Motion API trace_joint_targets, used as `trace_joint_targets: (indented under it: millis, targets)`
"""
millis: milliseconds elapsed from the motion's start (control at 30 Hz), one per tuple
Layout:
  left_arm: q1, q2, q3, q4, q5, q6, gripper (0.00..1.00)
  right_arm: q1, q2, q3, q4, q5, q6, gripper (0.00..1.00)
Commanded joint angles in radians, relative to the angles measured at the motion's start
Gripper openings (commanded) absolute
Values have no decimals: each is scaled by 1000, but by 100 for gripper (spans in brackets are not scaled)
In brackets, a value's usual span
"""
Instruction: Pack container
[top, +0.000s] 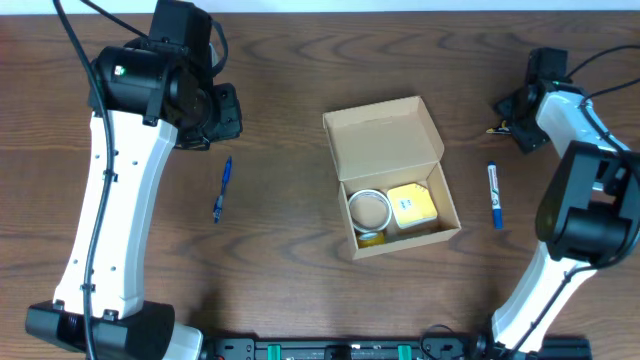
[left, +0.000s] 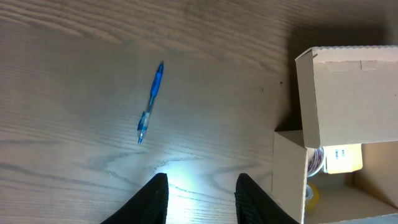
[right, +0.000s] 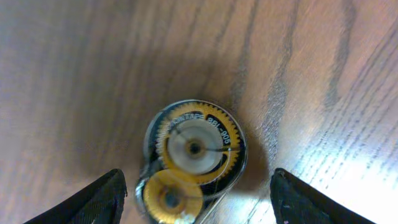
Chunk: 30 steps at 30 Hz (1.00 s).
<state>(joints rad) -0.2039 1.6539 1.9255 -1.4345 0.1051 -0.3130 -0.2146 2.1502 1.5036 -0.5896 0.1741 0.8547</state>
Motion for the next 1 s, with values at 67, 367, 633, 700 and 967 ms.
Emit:
trace_joint_targets:
  millis: [67,367,633,700,967]
  targets:
    - [0,-21,0,0,0,-10,36,7,56,6,-3,9,-7,68]
    - [0,-21,0,-1,0,-10,37,11,60,29,-1,-3,-8,53]
    - [0,-21,0,0,-4,-9,37,40,60,110,-43,-6,-68,56]
    - [0,-21,0,0,-4,-9,37,55,60,159,-69,-6,-101,55]
    - [0,-21,0,-2,-5,-9,37,78,60,288,-187,10,-111,56]
